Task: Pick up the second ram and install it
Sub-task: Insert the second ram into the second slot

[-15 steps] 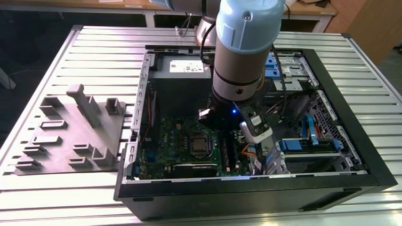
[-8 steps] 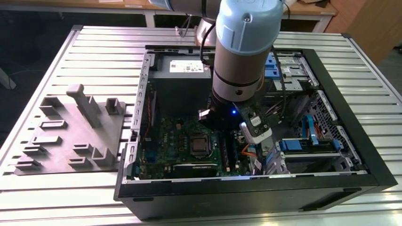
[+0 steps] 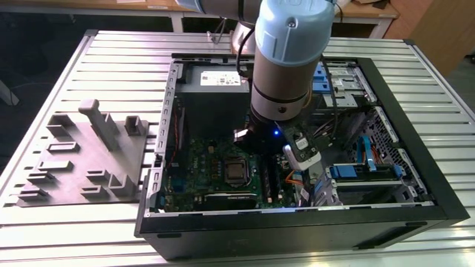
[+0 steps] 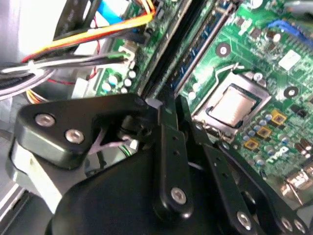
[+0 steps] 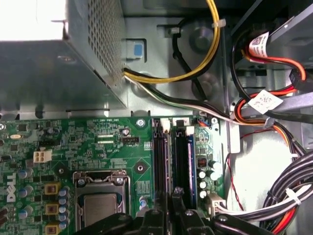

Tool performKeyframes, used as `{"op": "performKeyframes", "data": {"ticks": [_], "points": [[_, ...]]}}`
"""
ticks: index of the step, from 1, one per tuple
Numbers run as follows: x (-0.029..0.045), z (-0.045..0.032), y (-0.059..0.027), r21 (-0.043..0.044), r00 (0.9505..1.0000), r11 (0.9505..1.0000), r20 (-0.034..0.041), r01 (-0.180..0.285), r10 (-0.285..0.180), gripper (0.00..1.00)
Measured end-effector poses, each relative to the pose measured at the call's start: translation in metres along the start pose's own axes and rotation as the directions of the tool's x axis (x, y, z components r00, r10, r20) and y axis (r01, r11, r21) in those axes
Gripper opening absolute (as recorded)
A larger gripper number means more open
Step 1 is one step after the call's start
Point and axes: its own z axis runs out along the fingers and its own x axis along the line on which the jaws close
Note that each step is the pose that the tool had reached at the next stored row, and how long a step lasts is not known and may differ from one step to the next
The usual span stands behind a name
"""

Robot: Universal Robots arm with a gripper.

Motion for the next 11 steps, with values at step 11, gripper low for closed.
{"op": "performKeyframes", "data": {"ticks": [11], "points": [[-0.001, -0.023, 0.0017, 0.0008, 1.0, 1.0, -0.0001, 0.0, 0.0, 0.19]]}}
